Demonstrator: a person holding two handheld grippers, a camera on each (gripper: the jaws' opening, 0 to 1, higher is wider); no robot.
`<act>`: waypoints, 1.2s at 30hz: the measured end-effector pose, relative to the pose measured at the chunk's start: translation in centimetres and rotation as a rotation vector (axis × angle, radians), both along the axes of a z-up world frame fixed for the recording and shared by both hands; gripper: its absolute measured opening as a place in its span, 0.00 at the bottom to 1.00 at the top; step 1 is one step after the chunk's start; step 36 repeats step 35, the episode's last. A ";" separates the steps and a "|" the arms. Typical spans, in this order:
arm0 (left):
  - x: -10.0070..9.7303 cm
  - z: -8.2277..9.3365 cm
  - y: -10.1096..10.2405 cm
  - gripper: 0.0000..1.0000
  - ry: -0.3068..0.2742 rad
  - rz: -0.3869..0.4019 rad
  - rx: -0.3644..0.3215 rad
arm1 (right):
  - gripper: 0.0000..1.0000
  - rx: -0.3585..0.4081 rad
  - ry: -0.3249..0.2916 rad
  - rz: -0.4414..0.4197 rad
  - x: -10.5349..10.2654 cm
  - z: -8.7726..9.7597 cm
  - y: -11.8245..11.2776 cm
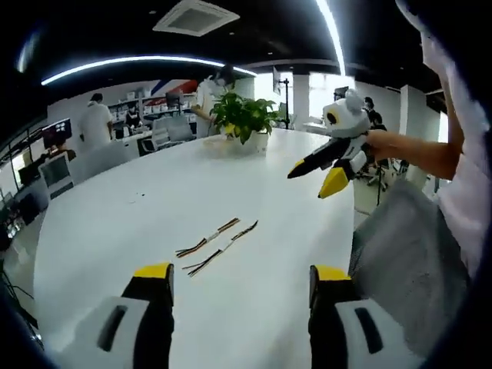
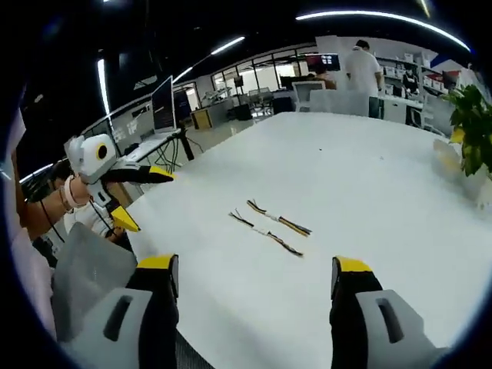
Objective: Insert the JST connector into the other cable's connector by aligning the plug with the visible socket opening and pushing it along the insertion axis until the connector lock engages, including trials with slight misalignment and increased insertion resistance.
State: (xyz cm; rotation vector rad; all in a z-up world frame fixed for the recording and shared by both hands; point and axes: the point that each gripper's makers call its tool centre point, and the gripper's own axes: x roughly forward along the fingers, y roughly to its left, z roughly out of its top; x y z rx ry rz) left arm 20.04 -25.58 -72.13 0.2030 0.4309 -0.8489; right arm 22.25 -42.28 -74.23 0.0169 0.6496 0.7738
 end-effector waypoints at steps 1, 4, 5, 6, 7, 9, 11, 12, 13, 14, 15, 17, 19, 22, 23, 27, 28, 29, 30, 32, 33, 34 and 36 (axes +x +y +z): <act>-0.2 0.1 0.0 0.69 -0.009 0.005 0.010 | 0.79 0.001 0.004 -0.001 -0.3 -0.1 0.2; -0.7 -0.1 0.0 0.72 -0.008 0.026 0.025 | 0.79 0.014 0.021 -0.012 -1.6 -0.4 0.9; -0.9 -0.3 0.1 0.71 -0.008 0.039 0.024 | 0.79 0.029 0.033 -0.017 -2.1 -0.6 1.1; -1.1 -0.4 0.0 0.69 -0.011 0.041 0.020 | 0.77 0.037 0.043 -0.034 -2.3 -0.6 1.0; -1.5 -0.6 0.0 0.68 -0.005 0.044 0.011 | 0.77 0.041 0.049 -0.075 -2.4 -0.7 0.6; -1.8 -1.1 0.1 0.68 0.017 0.062 -0.009 | 0.79 0.039 0.058 -0.130 -2.7 -0.9 -0.2; -2.6 -1.2 0.0 0.69 0.049 0.070 -0.087 | 0.81 0.036 0.060 -0.141 -3.2 -0.9 -0.6; -3.0 -1.5 0.2 0.70 0.086 0.095 -0.118 | 0.82 0.037 0.065 -0.153 -3.4 -1.0 -0.7; -3.1 -1.7 0.5 0.71 0.096 0.114 -0.125 | 0.83 0.032 0.072 -0.164 -3.4 -1.2 -1.2; -3.1 -1.9 0.8 0.72 0.097 0.130 -0.133 | 0.83 0.017 0.084 -0.184 -3.6 -1.6 -1.7; -3.2 -2.0 1.1 0.75 0.094 0.141 -0.128 | 0.83 0.003 0.094 -0.192 -3.8 -1.9 -2.0; -3.2 -2.4 1.6 0.79 0.108 0.180 -0.152 | 0.86 -0.002 0.108 -0.194 -4.2 -2.4 -2.2; -3.4 -2.9 1.8 0.82 0.124 0.200 -0.155 | 0.87 0.012 0.127 -0.205 -4.6 -2.8 -2.1; -3.6 -3.2 1.8 0.84 0.121 0.216 -0.123 | 0.88 0.010 0.120 -0.190 -4.4 -2.6 -1.7; -3.7 -3.0 1.5 0.87 0.121 0.215 -0.127 | 0.89 0.005 0.119 -0.194 -4.5 -2.7 -1.7; -3.4 -2.1 0.7 0.95 0.106 0.211 -0.203 | 0.91 -0.022 0.132 -0.188 -4.7 -3.4 -1.6; -3.4 -2.4 0.8 0.95 0.115 0.213 -0.203 | 0.92 -0.020 0.128 -0.188 -4.6 -3.4 -1.6; -3.3 -2.6 0.8 0.96 0.120 0.218 -0.202 | 0.93 -0.015 0.129 -0.191 -4.6 -3.6 -1.6; -3.2 -2.9 0.9 0.97 0.126 0.223 -0.198 | 0.93 -0.011 0.133 -0.192 -4.6 -3.7 -1.5; -3.2 -4.3 1.6 0.98 0.157 0.249 -0.134 | 0.93 -0.005 0.139 -0.194 -4.6 -3.7 -1.4; -3.2 -4.9 2.0 0.98 0.164 0.260 -0.083 | 0.92 0.001 0.121 -0.181 -4.5 -3.5 -1.2; -3.3 -5.5 2.4 0.97 0.158 0.259 -0.028 | 0.92 0.009 0.061 -0.170 -3.9 -2.9 -1.0; -3.3 -5.7 2.5 0.98 0.142 0.250 0.014 | 0.93 -0.003 0.052 -0.174 -3.9 -2.9 -1.2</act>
